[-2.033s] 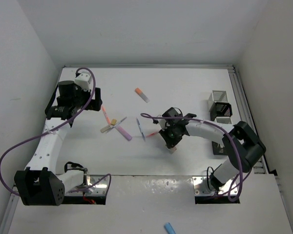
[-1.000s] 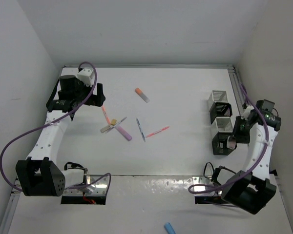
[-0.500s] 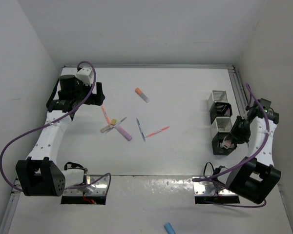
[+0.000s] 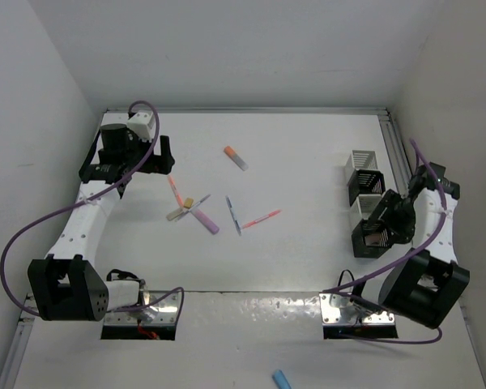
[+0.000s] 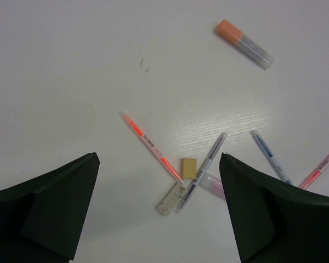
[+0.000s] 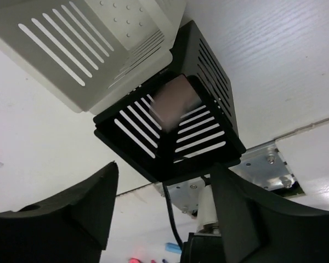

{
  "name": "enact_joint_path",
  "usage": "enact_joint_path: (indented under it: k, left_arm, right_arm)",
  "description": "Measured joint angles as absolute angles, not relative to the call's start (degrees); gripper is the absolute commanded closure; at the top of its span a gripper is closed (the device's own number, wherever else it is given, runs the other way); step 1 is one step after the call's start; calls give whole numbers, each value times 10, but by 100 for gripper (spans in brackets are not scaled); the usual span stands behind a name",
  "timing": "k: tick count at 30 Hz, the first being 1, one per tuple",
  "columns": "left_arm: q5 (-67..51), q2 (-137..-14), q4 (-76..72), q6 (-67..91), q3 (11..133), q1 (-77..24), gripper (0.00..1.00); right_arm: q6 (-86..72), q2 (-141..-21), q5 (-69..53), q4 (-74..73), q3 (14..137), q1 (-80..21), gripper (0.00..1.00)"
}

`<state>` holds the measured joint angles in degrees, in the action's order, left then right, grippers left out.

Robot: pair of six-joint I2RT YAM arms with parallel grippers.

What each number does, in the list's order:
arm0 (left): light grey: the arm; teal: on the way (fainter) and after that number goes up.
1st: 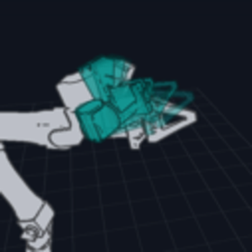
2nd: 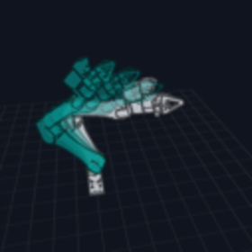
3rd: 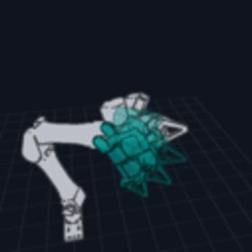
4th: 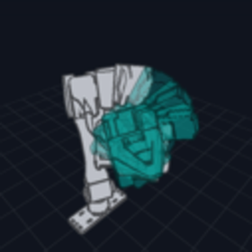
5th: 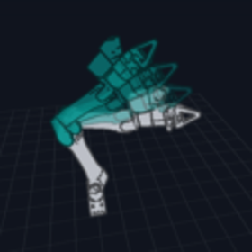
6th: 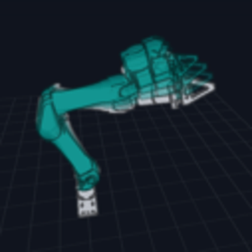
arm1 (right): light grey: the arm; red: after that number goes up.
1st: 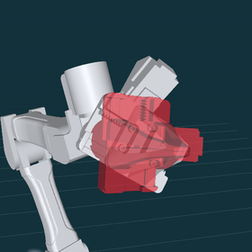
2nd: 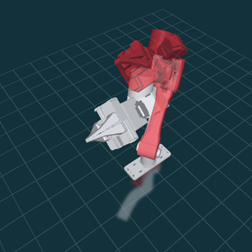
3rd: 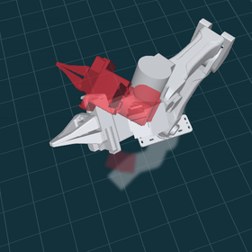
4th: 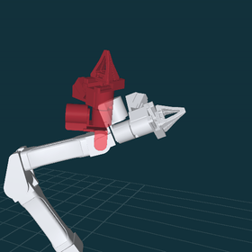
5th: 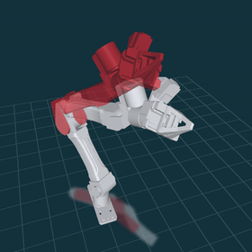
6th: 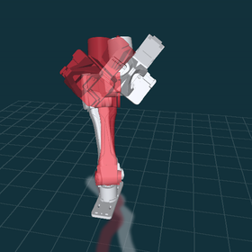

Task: Sort the stationery into containers
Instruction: Place the stapler in the storage box, then pick up the stationery from the center of the board.

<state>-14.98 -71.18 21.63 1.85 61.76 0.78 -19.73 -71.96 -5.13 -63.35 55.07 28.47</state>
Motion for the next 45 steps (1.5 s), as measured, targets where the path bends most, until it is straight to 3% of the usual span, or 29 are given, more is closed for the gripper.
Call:
enact_joint_path:
  k: [2,5,11,21,26,32,45]
  left_arm:
    - [-146,-712,216,18,618,8,1]
    - [-142,-712,216,18,618,8,1]
    - [-149,-712,217,13,622,8,0]
    - [-178,-740,261,-5,639,36,11]
    - [-184,-749,283,-57,623,36,18]
    - [-196,-771,301,-131,594,32,36]
    - [-186,-873,309,-206,545,2,33]
  right_arm:
    - [-197,-719,-55,-641,554,285,26]
    - [-196,-719,-71,-655,570,285,25]
    - [-175,-692,-119,-653,633,257,33]
    - [-52,-683,-89,-596,678,-37,38]
    - [-8,-693,-57,-582,680,-113,38]
    - [3,-730,-46,-570,693,-126,39]
    - [-2,-732,-51,-566,693,-117,39]
